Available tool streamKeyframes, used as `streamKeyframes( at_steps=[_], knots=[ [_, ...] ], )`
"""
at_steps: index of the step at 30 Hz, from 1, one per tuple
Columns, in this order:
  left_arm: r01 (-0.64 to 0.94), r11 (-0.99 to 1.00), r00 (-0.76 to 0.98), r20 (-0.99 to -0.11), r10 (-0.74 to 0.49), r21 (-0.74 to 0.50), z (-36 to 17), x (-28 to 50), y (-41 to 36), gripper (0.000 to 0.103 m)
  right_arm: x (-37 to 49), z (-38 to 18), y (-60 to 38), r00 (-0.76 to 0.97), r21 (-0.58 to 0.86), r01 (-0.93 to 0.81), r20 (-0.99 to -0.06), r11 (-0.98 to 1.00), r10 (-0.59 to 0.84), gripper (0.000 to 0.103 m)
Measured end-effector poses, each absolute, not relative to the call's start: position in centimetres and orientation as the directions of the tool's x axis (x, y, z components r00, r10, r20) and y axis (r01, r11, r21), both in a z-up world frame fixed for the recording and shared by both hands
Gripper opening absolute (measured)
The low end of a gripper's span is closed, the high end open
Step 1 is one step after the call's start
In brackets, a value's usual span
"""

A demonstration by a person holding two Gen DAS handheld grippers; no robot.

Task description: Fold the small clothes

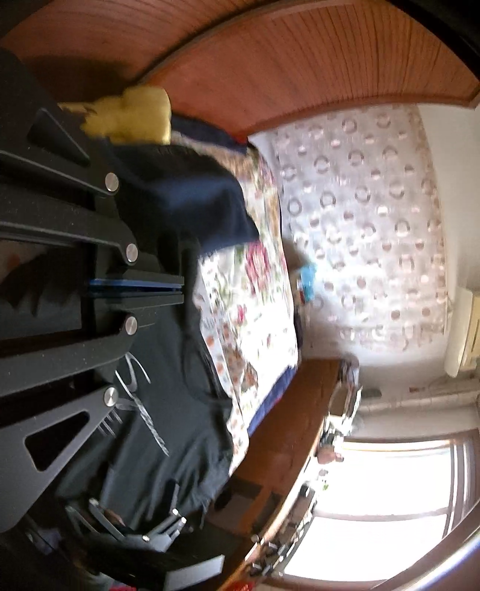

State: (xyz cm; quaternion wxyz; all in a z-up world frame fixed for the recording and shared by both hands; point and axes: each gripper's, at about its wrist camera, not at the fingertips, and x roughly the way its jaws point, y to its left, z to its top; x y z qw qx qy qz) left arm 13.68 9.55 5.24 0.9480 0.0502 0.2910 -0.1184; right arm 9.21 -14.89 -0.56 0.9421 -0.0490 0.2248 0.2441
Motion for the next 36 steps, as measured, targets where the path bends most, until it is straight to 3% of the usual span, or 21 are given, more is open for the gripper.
streamKeyframes(
  at_steps=[8,15,17,19,20,25,32,36],
  knots=[
    [0.317,0.949,0.77,-0.586,-0.253,0.006,6.0,17.9,4.2,0.002,9.0,-0.6,-15.9,0.8,0.025,-0.44,-0.443,0.898,0.405,0.103],
    [0.287,0.958,0.755,-0.618,-0.218,0.012,5.5,19.6,3.2,0.003,8.4,-1.2,-15.4,0.8,0.038,-0.423,-0.452,0.905,0.393,0.103],
    [0.284,0.959,0.751,-0.621,-0.227,-0.007,5.1,19.3,3.7,0.015,8.2,-1.3,-15.2,0.799,0.037,-0.423,-0.455,0.905,0.392,0.103],
    [0.283,0.959,0.757,-0.61,-0.234,-0.017,4.8,18.7,4.1,0.042,8.4,-1.2,-15.3,0.798,0.035,-0.424,-0.458,0.905,0.392,0.103],
    [0.281,0.96,0.762,-0.604,-0.234,-0.018,4.6,18.1,4.6,0.045,8.5,-1.1,-15.3,0.797,0.035,-0.425,-0.459,0.905,0.392,0.103],
    [0.261,0.965,0.776,-0.59,-0.221,-0.017,3.4,15.9,6.3,0.079,9.0,-0.9,-15.9,0.777,0.053,-0.447,-0.472,0.893,0.417,0.103],
    [0.181,0.983,0.814,-0.556,-0.168,-0.032,0.9,11.9,9.2,0.079,12.2,-0.6,-15.3,0.697,0.073,-0.53,-0.531,0.845,0.483,0.079],
    [0.149,0.988,0.824,-0.546,-0.152,-0.049,-0.8,9.6,10.4,0.079,15.4,-0.9,-14.2,0.649,0.069,-0.563,-0.58,0.824,0.492,0.072]
  ],
)
